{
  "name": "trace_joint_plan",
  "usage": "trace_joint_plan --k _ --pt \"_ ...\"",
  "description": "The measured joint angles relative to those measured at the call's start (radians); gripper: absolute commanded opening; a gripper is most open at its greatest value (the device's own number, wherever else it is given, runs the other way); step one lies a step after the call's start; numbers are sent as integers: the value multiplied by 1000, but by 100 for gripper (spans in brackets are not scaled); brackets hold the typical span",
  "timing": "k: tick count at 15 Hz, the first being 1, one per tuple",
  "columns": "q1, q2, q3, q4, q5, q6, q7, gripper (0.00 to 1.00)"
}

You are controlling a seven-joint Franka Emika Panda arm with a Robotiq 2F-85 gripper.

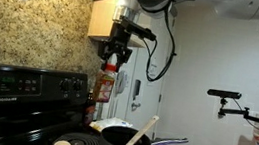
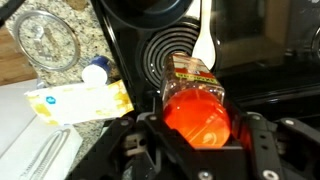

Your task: Pick the two bottles on the stove and place them on the counter, then pick the cooking stick from the pot and place it on the stove

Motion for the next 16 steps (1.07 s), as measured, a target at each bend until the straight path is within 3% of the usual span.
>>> trace_joint_plan --k 3,8,16 --pt "-48 -84 -49 -86 0 10 0 36" --pt "-195 -217 -63 -276 3 87 1 36" --pt "-356 -385 -106 -575 18 182 16 36"
